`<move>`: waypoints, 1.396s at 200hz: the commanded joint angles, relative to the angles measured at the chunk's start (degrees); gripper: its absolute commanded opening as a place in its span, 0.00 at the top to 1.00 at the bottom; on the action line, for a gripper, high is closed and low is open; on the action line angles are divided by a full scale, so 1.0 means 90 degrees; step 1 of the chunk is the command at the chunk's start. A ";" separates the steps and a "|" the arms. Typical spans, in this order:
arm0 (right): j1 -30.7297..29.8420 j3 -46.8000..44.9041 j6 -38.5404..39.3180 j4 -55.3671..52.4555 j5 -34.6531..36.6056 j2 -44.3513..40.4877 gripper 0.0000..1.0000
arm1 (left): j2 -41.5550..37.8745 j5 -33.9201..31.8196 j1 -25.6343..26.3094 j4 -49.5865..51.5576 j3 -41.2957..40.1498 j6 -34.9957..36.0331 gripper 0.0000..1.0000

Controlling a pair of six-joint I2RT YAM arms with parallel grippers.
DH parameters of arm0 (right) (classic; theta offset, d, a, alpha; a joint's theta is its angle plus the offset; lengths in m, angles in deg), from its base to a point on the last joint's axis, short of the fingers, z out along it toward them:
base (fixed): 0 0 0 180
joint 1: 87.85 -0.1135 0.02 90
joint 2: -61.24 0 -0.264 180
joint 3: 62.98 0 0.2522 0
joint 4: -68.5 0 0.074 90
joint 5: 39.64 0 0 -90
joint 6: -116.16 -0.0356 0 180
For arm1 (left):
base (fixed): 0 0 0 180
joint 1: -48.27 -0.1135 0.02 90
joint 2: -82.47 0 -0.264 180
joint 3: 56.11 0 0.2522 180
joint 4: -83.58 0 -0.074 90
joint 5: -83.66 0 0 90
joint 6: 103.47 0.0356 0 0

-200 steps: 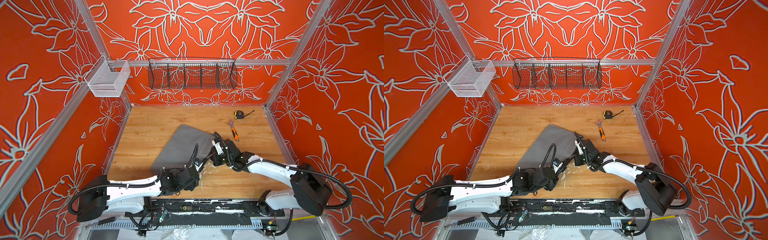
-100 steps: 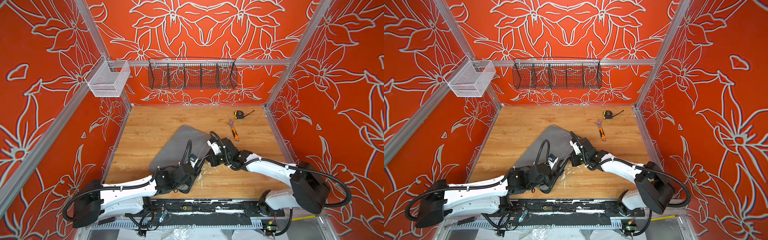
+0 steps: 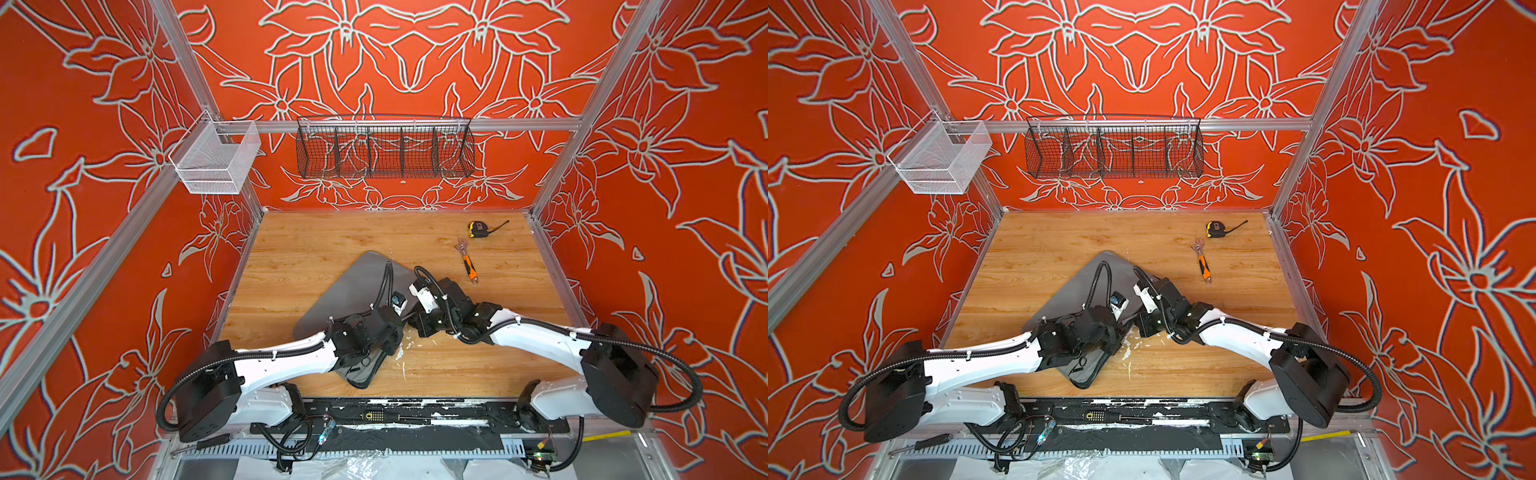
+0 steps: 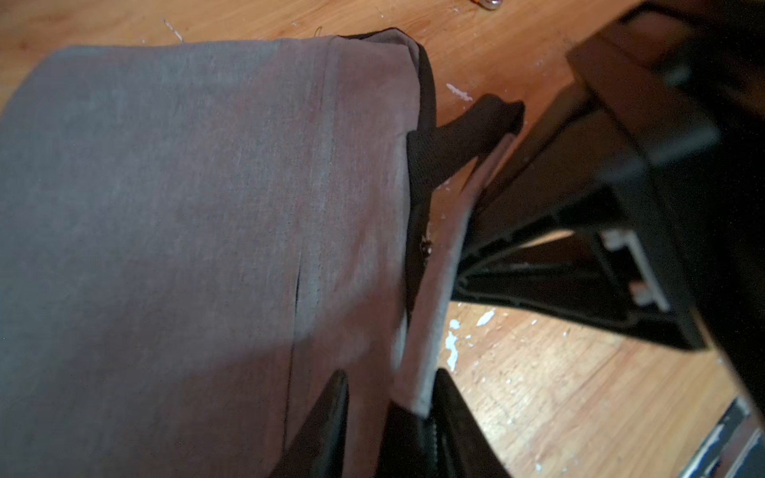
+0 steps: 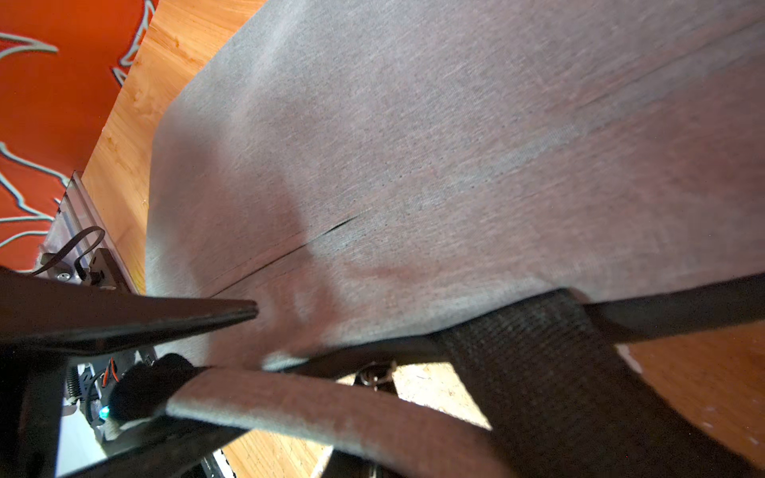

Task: Open the zippered laptop bag and take out the laptop
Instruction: Unzip the zipper on the zippered laptop bag.

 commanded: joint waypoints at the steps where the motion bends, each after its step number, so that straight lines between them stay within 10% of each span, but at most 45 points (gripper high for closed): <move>1: -0.0056 0.0198 -0.0045 0.0089 0.0089 -0.0143 1.00 | 0.0142 0.0287 -0.0042 -0.0041 0.0213 0.0160 0.90; 279: 0.1016 0.1680 0.0725 -0.1570 0.0813 0.0798 1.00 | -0.1555 0.0186 -0.0039 0.0510 -0.0632 0.0204 1.00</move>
